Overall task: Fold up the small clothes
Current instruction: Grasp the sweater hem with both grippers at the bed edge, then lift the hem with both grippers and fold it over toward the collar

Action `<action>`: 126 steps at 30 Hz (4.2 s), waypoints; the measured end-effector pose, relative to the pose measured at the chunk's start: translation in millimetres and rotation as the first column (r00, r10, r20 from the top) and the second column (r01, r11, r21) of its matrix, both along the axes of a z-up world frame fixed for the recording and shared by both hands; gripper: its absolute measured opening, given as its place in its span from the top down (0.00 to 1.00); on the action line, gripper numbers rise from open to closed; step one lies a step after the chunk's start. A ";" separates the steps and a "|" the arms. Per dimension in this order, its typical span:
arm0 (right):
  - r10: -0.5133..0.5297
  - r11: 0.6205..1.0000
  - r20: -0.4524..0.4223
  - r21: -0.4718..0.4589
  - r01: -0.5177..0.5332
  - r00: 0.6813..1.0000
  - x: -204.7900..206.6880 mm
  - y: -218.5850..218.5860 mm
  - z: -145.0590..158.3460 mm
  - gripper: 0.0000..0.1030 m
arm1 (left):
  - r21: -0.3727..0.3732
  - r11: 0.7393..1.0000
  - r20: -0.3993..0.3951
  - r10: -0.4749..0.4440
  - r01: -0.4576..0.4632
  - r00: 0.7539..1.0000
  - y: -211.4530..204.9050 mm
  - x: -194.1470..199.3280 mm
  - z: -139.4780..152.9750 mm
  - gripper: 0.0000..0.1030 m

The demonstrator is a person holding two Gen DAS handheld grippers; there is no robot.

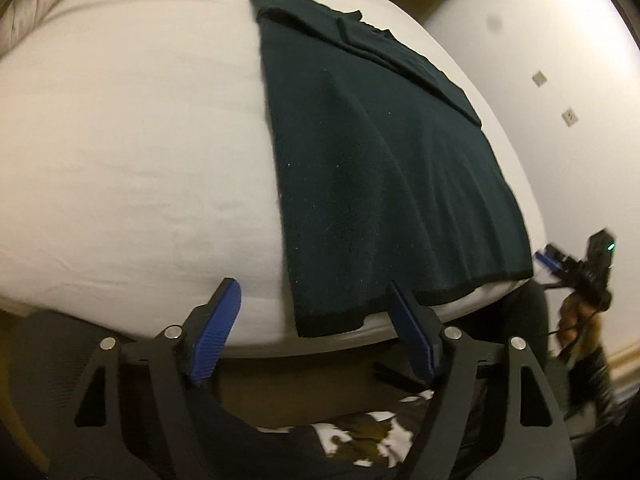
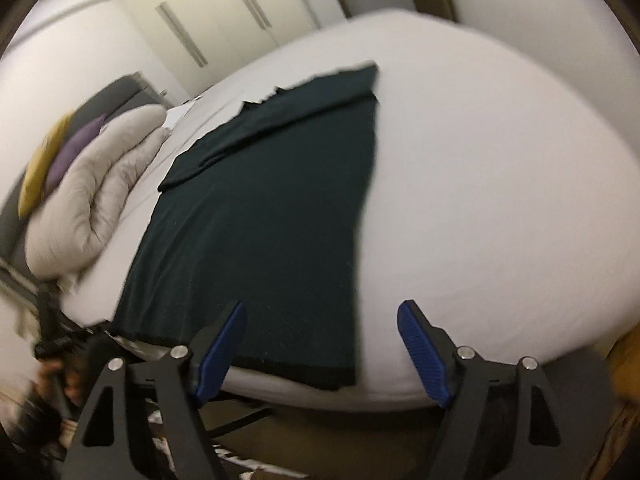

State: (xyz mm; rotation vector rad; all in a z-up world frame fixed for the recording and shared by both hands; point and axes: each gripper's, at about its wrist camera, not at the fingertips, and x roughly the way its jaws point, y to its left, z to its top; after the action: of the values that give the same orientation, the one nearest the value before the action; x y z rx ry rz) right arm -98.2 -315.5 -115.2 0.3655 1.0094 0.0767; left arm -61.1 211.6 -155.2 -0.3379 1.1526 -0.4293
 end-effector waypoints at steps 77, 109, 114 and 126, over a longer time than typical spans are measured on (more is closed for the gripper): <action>-0.052 0.910 -0.206 0.394 0.131 0.977 -4.0 -41.9 -51.7 0.89 | -0.611 0.739 -0.300 0.118 -0.285 0.947 63.8 -4.7 -53.8 0.30; -0.065 0.905 -0.183 0.403 0.136 0.981 -7.6 -39.8 -43.3 0.89 | -0.541 0.799 -0.243 0.148 -0.261 0.959 61.1 -3.2 -32.5 0.92; -0.054 0.904 -0.155 0.412 0.114 0.986 -5.1 -36.3 -31.7 0.90 | -0.563 0.786 -0.220 0.156 -0.255 0.963 66.8 -8.3 -18.7 0.93; -0.023 0.855 -0.021 0.517 0.031 1.000 22.9 -18.9 14.9 0.90 | -0.673 0.707 -0.145 0.159 -0.216 0.976 62.8 13.5 40.8 0.93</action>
State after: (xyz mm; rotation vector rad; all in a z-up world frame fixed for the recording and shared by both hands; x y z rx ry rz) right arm -75.3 -334.4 -100.2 0.8766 0.9876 0.3268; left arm -47.6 274.4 -114.4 -1.1306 0.9806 -0.6635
